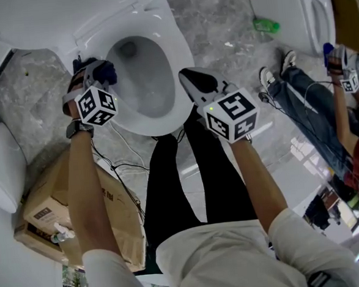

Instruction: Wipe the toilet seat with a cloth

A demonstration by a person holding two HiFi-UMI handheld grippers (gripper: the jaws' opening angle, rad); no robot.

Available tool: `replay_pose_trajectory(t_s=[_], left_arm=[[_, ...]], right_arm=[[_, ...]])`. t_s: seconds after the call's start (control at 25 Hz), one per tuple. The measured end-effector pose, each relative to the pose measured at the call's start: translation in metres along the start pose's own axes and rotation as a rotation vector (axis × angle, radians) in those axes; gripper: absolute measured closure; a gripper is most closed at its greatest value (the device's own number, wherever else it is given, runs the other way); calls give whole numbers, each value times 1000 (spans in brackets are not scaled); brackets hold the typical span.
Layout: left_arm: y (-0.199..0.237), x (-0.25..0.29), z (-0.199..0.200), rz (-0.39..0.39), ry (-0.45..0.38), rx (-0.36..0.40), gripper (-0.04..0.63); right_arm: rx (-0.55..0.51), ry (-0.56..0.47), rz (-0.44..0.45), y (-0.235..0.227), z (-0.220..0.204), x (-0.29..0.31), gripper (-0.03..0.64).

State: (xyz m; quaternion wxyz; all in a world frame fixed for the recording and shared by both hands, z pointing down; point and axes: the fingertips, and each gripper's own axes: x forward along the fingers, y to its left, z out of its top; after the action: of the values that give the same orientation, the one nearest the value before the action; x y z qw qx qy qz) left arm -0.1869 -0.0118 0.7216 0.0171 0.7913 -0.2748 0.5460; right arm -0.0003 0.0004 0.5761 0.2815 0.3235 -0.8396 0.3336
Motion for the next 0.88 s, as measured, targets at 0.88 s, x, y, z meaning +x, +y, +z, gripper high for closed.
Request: replay_pose_trajectory(t_s=[0.88], left_arm=[[57, 29, 62, -48, -145, 7, 558]], right_arm=[[48, 10, 8, -43, 8, 4, 575]])
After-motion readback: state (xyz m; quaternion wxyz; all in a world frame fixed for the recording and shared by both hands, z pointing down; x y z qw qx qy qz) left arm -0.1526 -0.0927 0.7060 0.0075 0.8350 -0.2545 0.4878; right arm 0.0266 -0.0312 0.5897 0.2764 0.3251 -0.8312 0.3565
